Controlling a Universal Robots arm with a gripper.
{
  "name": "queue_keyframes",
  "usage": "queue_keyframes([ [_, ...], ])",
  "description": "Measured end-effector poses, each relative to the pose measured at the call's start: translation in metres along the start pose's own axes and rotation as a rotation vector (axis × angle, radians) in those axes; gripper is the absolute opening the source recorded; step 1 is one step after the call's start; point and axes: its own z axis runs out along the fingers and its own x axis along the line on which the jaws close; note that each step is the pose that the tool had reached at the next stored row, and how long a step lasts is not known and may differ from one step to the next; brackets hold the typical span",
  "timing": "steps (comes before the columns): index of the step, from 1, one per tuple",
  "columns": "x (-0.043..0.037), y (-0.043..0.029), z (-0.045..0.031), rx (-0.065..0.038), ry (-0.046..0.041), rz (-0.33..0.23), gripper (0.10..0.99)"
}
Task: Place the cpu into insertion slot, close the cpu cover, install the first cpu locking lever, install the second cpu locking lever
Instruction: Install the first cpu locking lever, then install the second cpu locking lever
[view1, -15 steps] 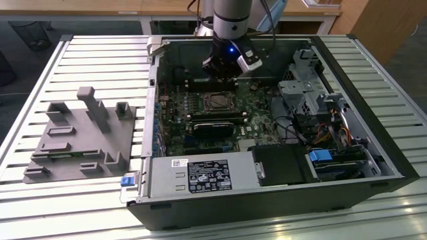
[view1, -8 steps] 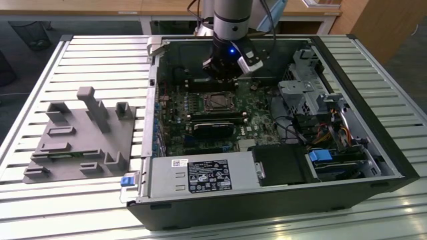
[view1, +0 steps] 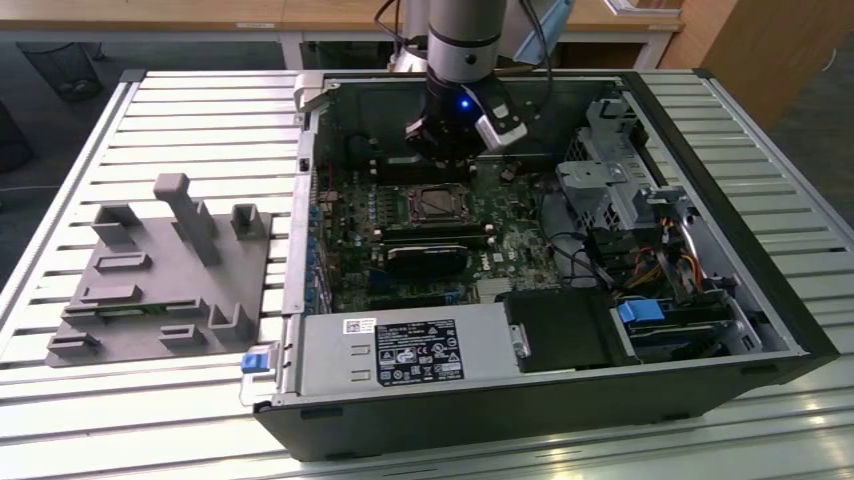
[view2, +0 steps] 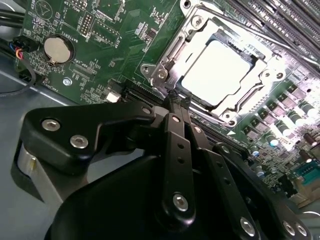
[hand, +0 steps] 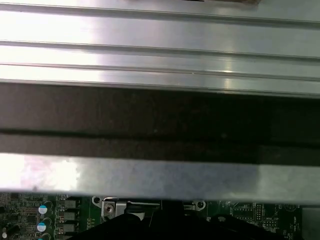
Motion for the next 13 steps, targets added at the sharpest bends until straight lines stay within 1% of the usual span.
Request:
queue_keyframes([
  [8,-0.0001,-0.0023,-0.0001,0.0,0.0001,0.0,0.106],
  [13,-0.0001,-0.006,-0.0003,0.0,0.0001,0.0,0.106],
])
